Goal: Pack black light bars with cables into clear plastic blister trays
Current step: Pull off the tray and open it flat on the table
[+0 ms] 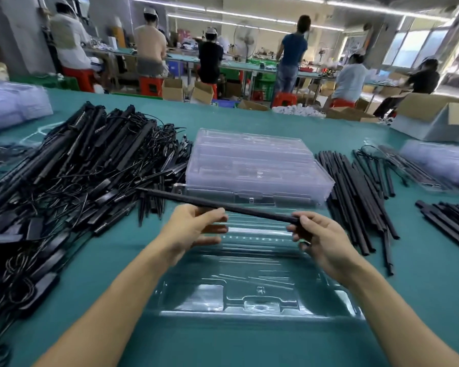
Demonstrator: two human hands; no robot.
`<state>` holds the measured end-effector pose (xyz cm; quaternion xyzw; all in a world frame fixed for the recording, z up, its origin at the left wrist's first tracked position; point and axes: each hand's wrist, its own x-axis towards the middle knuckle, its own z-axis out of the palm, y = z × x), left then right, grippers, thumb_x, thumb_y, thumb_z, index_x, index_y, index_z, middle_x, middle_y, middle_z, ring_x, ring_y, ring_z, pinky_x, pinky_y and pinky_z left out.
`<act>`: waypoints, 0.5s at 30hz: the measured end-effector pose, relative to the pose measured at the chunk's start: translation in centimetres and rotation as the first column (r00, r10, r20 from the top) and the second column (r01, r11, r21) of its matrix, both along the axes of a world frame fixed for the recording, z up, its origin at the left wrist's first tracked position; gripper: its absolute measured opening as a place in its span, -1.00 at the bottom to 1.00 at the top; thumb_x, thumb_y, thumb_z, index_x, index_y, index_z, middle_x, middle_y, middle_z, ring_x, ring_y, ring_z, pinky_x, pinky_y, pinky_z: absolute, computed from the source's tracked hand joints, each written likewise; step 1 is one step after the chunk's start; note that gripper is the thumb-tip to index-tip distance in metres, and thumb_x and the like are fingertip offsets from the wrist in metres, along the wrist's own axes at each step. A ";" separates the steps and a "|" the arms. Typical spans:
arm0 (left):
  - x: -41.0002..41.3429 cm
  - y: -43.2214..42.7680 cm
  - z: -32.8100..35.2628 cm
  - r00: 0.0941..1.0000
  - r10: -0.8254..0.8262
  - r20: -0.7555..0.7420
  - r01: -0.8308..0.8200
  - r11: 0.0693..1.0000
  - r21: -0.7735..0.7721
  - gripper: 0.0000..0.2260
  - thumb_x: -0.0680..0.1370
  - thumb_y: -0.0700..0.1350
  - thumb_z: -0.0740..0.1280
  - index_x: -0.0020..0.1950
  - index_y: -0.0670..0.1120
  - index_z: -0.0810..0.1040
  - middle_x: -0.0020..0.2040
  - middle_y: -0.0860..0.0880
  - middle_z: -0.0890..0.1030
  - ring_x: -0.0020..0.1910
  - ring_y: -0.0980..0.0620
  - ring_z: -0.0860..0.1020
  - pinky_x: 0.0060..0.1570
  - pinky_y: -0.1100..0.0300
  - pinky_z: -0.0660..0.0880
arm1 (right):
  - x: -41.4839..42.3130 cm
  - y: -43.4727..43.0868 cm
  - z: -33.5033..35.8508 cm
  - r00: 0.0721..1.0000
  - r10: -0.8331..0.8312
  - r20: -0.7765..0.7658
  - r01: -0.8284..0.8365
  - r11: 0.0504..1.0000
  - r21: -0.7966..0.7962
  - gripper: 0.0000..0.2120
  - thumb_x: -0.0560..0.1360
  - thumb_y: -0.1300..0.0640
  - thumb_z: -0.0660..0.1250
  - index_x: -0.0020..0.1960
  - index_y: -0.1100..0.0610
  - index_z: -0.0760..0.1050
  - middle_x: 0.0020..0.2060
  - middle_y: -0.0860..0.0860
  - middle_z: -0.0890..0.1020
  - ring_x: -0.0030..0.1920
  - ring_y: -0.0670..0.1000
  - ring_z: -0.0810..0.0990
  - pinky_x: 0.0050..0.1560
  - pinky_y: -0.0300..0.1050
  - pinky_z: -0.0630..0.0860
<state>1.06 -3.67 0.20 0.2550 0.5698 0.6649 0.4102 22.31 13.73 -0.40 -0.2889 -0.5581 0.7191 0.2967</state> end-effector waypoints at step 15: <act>1.3 1.4 0.9 0.916 0.392 0.081 -0.390 0.826 0.407 -0.78 0.67 0.05 0.13 -0.04 -0.07 0.41 -0.24 -0.11 0.66 -0.20 -0.11 0.67 -0.06 -0.02 0.63 | 0.1 -1.3 -1.0 0.894 -0.136 0.426 -0.203 0.727 0.656 -0.87 0.46 0.17 0.48 -0.13 -0.06 0.66 -0.29 -0.21 0.68 -0.39 -0.22 0.50 -0.29 -0.39 0.40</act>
